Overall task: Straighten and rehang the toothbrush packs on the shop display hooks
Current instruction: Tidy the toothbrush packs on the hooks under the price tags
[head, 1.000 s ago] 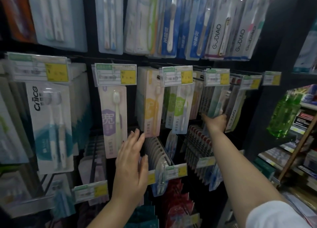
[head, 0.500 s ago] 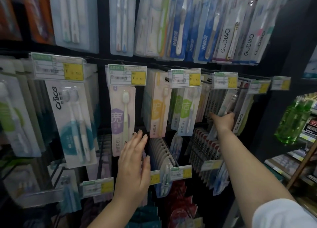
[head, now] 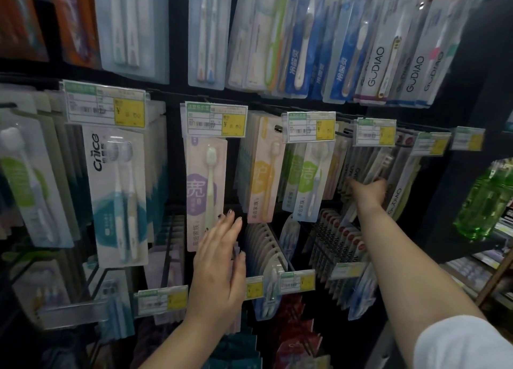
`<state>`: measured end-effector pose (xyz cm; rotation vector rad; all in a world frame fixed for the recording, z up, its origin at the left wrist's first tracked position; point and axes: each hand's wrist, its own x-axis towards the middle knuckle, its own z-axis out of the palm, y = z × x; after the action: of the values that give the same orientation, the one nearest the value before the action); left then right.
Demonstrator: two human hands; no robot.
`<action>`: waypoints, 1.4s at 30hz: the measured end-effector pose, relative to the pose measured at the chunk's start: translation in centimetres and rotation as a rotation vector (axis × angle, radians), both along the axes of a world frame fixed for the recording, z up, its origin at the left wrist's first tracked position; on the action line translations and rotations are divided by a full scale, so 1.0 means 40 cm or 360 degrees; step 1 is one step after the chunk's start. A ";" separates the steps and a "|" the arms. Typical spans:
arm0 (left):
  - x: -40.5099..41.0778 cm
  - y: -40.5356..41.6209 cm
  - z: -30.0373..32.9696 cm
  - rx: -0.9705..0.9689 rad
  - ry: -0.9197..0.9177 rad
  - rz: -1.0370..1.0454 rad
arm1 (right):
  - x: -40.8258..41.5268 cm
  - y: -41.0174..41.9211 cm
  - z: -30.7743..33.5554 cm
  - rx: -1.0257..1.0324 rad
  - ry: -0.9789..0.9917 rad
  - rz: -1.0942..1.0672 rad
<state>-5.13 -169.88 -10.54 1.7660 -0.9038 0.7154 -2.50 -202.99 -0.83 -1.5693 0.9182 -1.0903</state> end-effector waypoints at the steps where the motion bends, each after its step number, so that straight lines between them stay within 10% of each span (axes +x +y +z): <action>1: 0.000 0.000 -0.002 0.0001 0.0010 -0.0003 | 0.000 -0.001 0.000 -0.0001 -0.0002 -0.0004; 42: 0.045 -0.027 0.033 0.0198 0.0133 -0.0244 | -0.062 0.017 0.007 -0.0338 0.0126 -0.0144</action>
<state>-3.33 -170.96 -9.22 1.7987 -1.0329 0.4919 -5.00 -202.29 -0.57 -1.7691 0.9593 -1.2295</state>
